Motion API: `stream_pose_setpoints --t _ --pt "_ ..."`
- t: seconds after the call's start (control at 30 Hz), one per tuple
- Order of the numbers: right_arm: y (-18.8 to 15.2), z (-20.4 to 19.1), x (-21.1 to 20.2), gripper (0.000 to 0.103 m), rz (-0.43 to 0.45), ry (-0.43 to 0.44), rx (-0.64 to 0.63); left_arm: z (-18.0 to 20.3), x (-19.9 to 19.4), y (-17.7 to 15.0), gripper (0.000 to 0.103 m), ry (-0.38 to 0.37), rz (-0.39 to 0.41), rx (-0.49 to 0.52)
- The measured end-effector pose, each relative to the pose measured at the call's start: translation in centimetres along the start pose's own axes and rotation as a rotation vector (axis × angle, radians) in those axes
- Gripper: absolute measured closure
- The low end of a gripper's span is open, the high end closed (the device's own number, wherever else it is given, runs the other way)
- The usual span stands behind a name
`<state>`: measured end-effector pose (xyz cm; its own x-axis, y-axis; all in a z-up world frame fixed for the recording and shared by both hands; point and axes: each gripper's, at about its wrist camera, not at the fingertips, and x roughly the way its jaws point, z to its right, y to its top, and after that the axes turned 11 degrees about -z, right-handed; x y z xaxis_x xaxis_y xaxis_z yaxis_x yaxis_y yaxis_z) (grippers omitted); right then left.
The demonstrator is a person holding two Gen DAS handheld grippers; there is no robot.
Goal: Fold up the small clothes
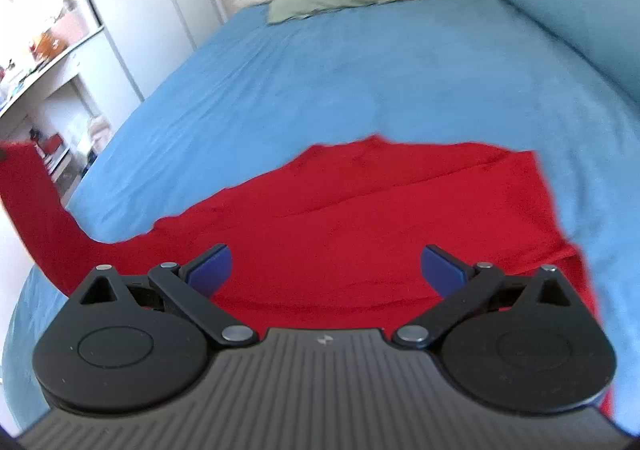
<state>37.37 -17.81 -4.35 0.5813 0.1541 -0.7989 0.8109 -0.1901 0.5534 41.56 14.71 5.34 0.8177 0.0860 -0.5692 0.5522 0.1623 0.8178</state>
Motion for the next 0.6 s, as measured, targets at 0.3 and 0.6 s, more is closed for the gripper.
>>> stream_pose_setpoints --t 0.3,0.6 --pt "0.7 12.9 -2.6 0.000 0.001 -0.046 0.052 21.0 5.6 -8.0 0.097 -0.263 -0.223 0.232" --pt "-1.9 20.5 -0.6 0.000 -0.052 -0.110 0.086 28.6 11.5 -17.8 0.093 -0.291 -0.414 0.401"
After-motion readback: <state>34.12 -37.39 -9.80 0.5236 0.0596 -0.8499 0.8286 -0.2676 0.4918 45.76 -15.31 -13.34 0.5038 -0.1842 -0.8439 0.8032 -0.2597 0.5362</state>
